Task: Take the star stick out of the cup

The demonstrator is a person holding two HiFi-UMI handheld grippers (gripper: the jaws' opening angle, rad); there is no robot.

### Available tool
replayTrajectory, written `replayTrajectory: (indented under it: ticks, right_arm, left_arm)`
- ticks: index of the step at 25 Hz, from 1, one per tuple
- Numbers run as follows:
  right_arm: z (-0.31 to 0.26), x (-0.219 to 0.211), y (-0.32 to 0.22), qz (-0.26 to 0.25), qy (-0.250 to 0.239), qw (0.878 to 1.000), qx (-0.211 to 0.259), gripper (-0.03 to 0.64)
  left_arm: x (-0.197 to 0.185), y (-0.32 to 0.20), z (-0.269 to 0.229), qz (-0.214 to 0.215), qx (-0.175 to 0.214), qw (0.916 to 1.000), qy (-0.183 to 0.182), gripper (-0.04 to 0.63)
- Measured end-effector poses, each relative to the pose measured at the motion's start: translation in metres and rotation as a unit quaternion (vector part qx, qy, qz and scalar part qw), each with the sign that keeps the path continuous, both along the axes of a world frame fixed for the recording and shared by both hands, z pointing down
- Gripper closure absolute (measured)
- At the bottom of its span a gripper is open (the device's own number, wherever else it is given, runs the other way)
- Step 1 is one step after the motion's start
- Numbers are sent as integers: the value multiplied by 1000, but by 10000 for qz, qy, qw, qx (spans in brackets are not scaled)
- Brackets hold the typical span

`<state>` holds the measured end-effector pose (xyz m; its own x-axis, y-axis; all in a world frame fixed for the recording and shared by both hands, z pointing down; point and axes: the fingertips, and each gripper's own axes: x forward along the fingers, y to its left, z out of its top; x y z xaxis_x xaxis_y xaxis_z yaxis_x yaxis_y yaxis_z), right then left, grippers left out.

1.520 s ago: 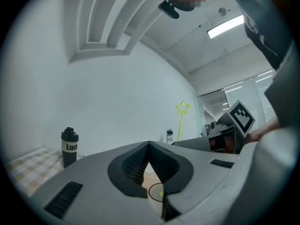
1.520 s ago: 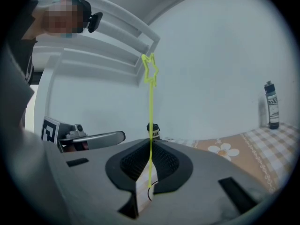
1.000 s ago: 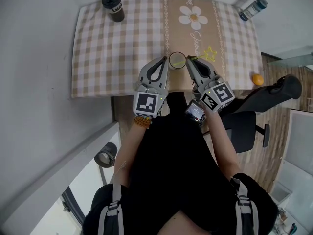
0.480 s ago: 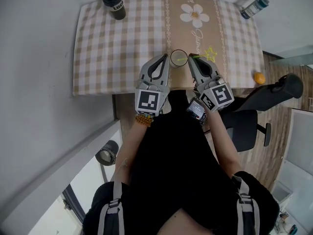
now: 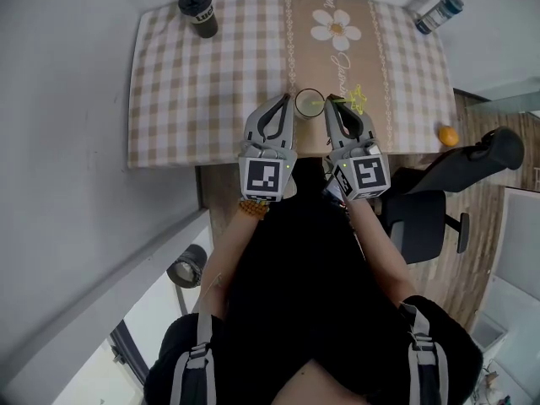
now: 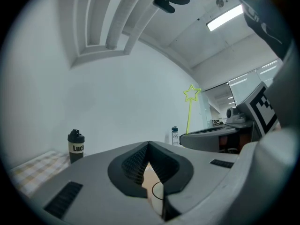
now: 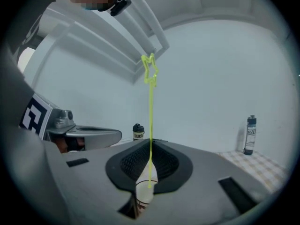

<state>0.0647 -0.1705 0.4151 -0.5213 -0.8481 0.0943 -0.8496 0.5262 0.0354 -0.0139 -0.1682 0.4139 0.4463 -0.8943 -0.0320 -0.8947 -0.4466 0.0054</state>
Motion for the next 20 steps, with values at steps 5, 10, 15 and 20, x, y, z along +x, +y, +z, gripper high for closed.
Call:
replayTrajectory:
  ticks: [5,10,15,20]
  right_arm:
    - [4,2,0,217,-56,9997,35,606]
    - [6,5,0,188,-250,9995,-97,606]
    - [2,12,0,89,-388,9991,-136,606]
    - [-1,17,0,44,-529,9985,-145,606]
  left_arm:
    - [1,0,3,-45,-48,10000,66,597]
    - [2,1,5,-17,-84,9999,72,595]
    - [6,1,5,25,-99,9999,82,595]
    - [9,1,8,44,-123,9999,71,597]
